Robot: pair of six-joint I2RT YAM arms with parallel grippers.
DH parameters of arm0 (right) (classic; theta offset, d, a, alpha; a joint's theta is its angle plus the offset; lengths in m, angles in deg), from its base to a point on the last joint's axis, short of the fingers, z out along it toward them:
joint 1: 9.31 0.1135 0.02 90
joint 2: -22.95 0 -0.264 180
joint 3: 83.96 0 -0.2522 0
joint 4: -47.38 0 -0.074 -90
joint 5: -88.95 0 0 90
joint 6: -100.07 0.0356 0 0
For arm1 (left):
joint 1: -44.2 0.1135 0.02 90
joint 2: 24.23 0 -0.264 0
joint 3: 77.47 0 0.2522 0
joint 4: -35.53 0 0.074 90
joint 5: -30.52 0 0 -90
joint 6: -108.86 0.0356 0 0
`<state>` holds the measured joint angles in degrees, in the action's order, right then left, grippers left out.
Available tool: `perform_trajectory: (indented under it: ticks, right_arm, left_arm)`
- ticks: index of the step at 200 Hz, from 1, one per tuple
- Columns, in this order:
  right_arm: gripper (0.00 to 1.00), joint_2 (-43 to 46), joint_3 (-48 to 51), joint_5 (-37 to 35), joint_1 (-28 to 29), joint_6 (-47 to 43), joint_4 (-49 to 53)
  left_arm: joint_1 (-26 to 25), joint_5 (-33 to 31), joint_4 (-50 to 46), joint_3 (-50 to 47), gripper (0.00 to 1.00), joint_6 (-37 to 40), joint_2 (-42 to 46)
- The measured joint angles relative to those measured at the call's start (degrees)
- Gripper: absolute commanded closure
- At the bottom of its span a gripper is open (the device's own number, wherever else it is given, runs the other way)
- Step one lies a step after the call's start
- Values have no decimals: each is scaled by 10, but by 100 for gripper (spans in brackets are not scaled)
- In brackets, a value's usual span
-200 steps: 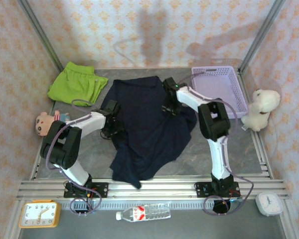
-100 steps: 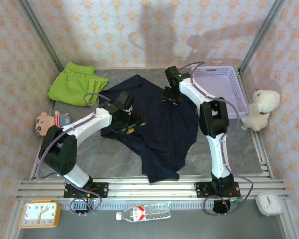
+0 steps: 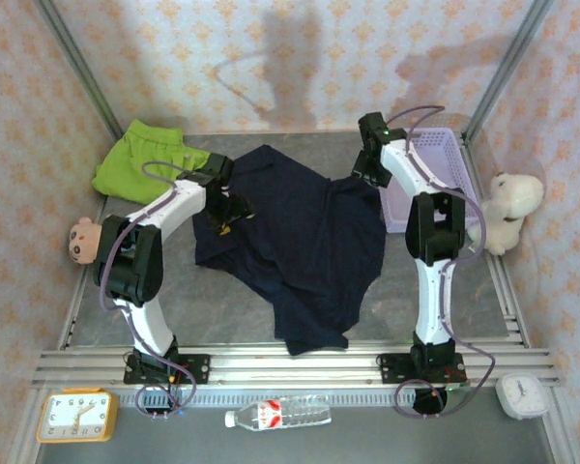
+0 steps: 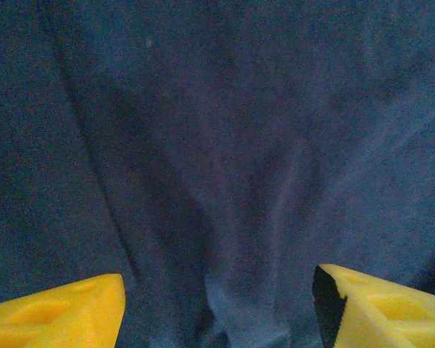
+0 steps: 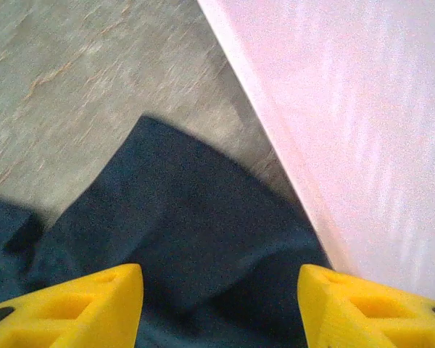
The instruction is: Fold and stack the mixed laundry pile
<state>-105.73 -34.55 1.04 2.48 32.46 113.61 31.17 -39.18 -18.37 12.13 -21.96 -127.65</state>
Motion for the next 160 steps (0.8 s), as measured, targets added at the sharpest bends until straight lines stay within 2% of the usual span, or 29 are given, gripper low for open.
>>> perform_trajectory:
  ticks: [22, 57, 93, 126, 160]
  right_arm:
    - [42, -43, -77, -25, -15, 1, 12]
    - [42, -74, -137, -44, -54, 2, 22]
    - [43, -72, -144, -42, -97, 0, 33]
    - [43, 3, -30, 23, -86, 1, 25]
    - [43, 150, 139, 90, -2, 16, -4]
  left_arm:
    - [-1, -5, -9, -23, 30, 4, 15]
    - [7, -16, -27, -22, 29, 15, 21]
    - [18, -18, -49, 50, 29, 34, -1]
    - [19, -35, -57, 153, 29, 69, -63]
    - [19, -69, -80, 218, 29, 116, -136]
